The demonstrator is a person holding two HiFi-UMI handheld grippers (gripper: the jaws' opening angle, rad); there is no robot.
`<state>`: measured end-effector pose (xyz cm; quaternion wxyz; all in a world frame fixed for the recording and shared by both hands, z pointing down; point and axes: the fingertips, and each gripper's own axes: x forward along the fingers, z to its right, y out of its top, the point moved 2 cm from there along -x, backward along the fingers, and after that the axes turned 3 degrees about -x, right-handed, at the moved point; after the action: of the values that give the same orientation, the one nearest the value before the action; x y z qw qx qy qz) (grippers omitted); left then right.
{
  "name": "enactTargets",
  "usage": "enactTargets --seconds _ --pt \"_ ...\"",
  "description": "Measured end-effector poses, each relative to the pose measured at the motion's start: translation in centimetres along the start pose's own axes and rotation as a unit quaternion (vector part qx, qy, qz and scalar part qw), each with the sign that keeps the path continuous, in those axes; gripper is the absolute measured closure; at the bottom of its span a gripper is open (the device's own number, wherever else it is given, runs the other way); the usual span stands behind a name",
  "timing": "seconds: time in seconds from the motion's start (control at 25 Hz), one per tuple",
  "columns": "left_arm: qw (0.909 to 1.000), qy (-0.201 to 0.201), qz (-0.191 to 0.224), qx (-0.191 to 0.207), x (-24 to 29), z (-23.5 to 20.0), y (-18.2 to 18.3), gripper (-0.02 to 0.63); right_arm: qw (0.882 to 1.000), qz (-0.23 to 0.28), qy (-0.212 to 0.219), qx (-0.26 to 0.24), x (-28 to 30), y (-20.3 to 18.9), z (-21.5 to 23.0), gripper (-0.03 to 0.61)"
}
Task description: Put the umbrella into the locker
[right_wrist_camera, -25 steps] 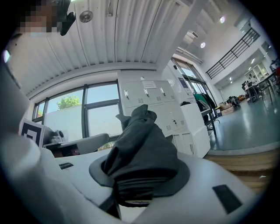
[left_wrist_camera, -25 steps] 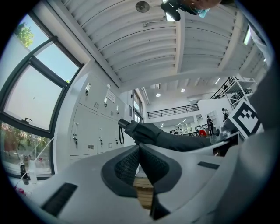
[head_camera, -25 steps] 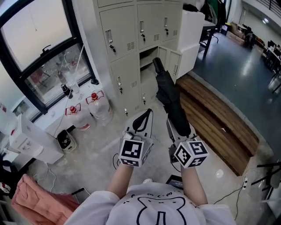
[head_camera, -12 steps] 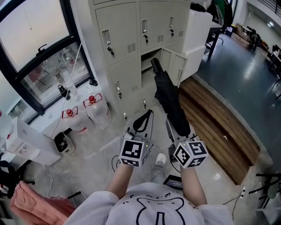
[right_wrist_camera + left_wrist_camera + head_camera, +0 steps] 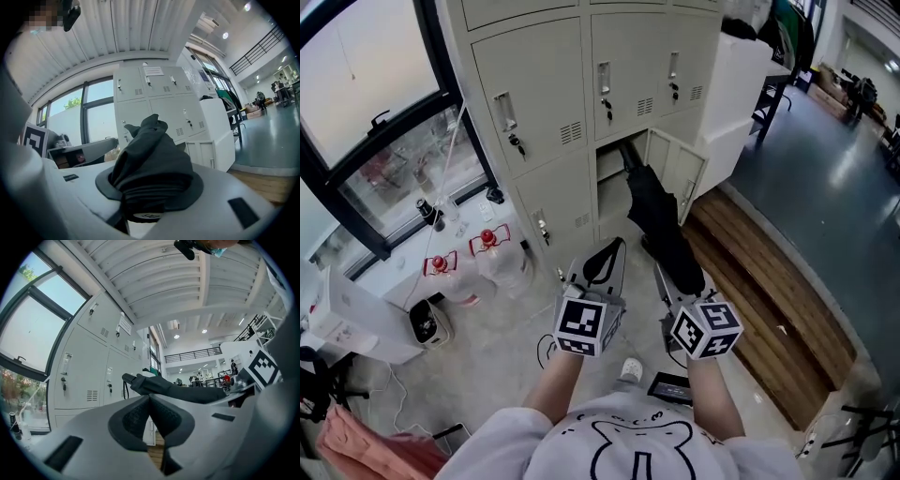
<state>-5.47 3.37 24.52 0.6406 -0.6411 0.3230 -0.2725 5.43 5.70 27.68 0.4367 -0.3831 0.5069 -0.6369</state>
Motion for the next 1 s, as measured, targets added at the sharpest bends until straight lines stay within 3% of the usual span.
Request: enactTargets --seconds 0.36,0.64,1.0 --pt "0.9993 0.033 -0.007 -0.016 9.9 -2.7 -0.8 0.611 0.998 -0.056 0.025 0.005 8.0 0.6 8.0 0.390" --pt "0.9977 0.055 -0.022 -0.034 13.6 -5.1 -2.4 0.611 0.991 -0.135 0.018 0.020 12.4 -1.7 11.6 0.391" --pt "0.9966 0.048 -0.048 -0.046 18.9 -8.6 -5.5 0.609 0.975 -0.216 0.013 0.043 18.1 -5.7 15.9 0.391"
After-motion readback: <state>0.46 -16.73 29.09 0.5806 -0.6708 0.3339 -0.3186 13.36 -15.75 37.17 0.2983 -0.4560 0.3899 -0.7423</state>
